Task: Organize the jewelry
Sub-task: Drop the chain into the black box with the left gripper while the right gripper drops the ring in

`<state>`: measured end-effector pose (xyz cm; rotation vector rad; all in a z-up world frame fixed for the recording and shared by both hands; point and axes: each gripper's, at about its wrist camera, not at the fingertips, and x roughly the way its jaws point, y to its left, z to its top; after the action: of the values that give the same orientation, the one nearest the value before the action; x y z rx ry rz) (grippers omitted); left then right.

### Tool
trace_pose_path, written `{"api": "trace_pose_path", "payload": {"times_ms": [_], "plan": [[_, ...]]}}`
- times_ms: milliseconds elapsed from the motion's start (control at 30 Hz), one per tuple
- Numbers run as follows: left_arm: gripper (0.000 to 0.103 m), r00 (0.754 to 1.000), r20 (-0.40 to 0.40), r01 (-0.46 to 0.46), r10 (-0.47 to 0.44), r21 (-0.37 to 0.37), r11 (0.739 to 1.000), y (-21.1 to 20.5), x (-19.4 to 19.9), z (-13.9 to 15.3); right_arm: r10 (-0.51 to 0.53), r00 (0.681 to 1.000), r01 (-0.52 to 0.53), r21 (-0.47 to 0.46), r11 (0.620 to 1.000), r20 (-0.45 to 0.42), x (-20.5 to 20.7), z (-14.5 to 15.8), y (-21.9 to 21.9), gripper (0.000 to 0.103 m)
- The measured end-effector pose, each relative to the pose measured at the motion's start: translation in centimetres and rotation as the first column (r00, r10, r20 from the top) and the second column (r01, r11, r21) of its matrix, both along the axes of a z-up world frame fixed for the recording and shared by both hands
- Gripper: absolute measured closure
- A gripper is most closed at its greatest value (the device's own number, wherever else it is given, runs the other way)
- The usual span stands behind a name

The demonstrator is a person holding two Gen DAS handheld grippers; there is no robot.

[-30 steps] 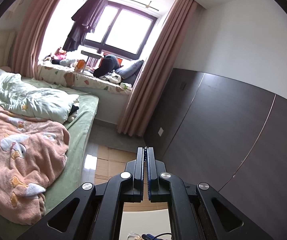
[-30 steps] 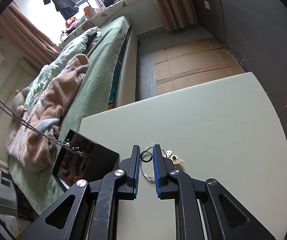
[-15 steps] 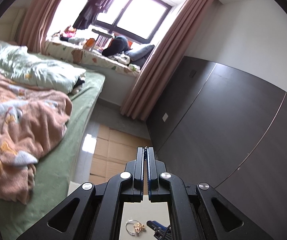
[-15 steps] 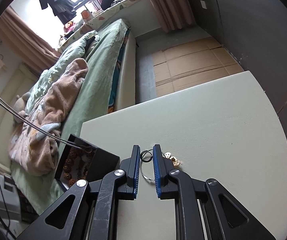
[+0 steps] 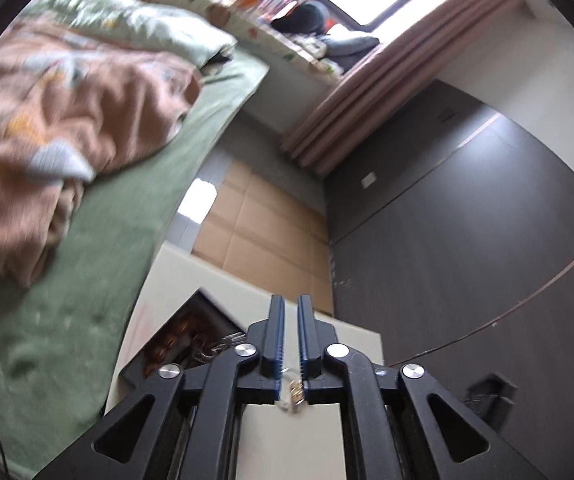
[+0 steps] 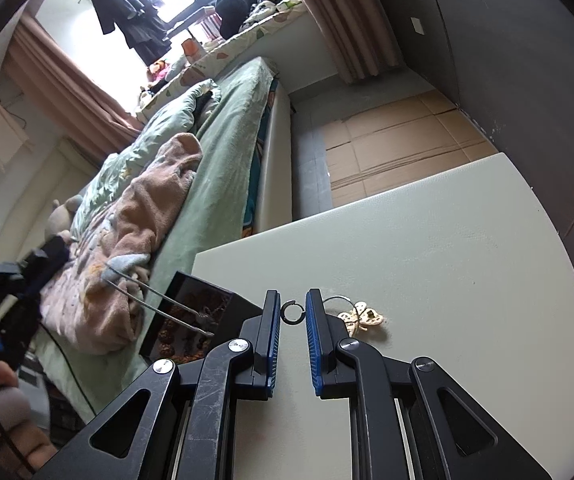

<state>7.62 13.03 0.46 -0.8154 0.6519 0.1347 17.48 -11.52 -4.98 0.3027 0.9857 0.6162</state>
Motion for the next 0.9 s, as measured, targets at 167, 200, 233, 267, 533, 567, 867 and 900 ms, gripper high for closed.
{"api": "trace_pose_path", "payload": {"times_ms": [167,200,233,267,533,567,867,900], "plan": [[0.032,0.999,-0.04,-0.025,0.024,-0.025,0.999,1.1,-0.9,-1.4,0.016,0.999,-0.019,0.062,0.998,0.052,-1.2,1.0,0.7,0.089],[0.031,0.999,-0.046,-0.029,0.029,-0.011,0.999,1.2,-1.2,-1.3,0.023,0.998,-0.028,0.08,0.996,0.059,-1.5,1.3,1.0,0.089],[0.031,0.998,-0.058,-0.031,0.031,0.005,1.0,1.3,-1.4,-1.3,0.03,0.998,-0.036,0.091,0.995,0.063,-1.8,1.4,1.3,0.089],[0.03,0.997,-0.077,-0.031,0.032,0.022,0.999,1.4,-1.5,-1.4,0.04,0.997,-0.046,0.101,0.994,0.066,-2.0,1.5,1.7,0.089],[0.029,0.978,-0.205,-0.012,0.027,0.073,0.997,2.6,-2.1,-3.1,0.117,0.993,-0.121,0.171,0.978,0.033,-3.0,0.8,5.5,0.089],[0.029,0.978,-0.208,-0.015,0.029,0.071,0.997,2.8,-2.4,-3.1,0.127,0.991,-0.131,0.183,0.974,0.033,-3.2,0.7,6.1,0.089],[0.029,0.973,-0.226,-0.027,0.039,0.053,0.998,3.3,-2.5,-3.7,0.173,0.985,-0.172,0.222,0.96,0.015,-3.2,0.1,8.2,0.037],[0.029,0.973,-0.227,-0.028,0.04,0.056,0.998,3.2,-2.4,-3.7,0.163,0.986,-0.163,0.218,0.962,0.019,-3.2,0.1,7.9,0.034]]}}
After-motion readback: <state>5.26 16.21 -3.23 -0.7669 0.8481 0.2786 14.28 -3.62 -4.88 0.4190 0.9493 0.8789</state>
